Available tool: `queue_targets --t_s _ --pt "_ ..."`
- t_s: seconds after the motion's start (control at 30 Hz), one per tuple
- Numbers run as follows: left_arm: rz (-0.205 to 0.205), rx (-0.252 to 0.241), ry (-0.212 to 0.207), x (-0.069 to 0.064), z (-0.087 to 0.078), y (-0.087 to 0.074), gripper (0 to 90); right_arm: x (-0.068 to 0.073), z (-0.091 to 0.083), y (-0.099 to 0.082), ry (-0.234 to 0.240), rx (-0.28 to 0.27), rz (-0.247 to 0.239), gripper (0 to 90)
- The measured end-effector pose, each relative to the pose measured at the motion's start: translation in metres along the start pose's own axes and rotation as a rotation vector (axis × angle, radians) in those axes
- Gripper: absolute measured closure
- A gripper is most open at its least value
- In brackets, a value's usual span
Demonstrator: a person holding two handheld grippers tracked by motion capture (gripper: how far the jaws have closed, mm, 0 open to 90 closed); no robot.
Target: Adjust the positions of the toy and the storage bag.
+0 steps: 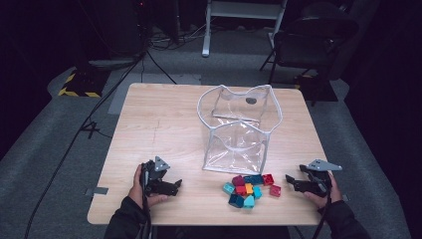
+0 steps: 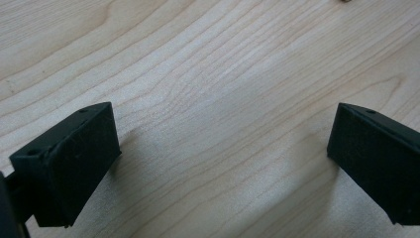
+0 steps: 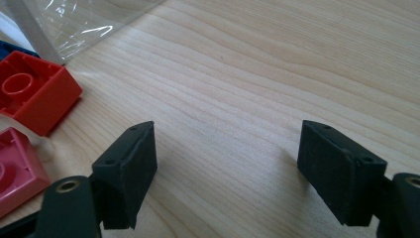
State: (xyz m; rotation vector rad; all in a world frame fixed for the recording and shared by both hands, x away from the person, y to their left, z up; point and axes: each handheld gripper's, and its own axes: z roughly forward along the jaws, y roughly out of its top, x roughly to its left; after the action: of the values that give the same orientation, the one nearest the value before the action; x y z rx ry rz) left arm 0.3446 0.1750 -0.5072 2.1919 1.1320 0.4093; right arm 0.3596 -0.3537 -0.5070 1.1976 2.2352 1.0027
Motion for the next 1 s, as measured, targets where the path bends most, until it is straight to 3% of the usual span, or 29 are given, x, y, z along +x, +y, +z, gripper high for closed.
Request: queue_targets --t_s 0.2,0.4,0.5,0.6,0.8,0.9,1.0 --pt "0.016 -0.001 -0.011 -0.005 0.005 0.005 0.0 0.002 -0.002 -0.001 -0.010 -0.003 -0.010 23.8" --pt "0.065 0.004 -0.059 -0.012 0.013 0.016 0.8 0.003 -0.002 -0.002 -0.018 -0.005 -0.018 23.6" --pt "0.071 -0.006 -0.062 -0.013 0.014 0.017 4.2 0.005 -0.003 -0.002 -0.032 -0.010 -0.029 23.6" --pt "0.096 -0.021 -0.085 -0.016 0.016 0.021 13.7 0.006 -0.003 -0.002 -0.042 -0.014 -0.042 23.6" --pt "0.143 -0.019 -0.134 -0.030 0.031 0.041 16.1 0.007 -0.003 -0.002 -0.045 -0.016 -0.045 23.7" --pt "0.154 -0.029 -0.149 -0.037 0.039 0.050 16.2 0.007 -0.003 -0.002 -0.044 -0.016 -0.045 23.8" --pt "0.139 -0.053 -0.142 -0.043 0.045 0.059 16.4 0.007 -0.003 -0.002 -0.045 -0.016 -0.047 23.8"
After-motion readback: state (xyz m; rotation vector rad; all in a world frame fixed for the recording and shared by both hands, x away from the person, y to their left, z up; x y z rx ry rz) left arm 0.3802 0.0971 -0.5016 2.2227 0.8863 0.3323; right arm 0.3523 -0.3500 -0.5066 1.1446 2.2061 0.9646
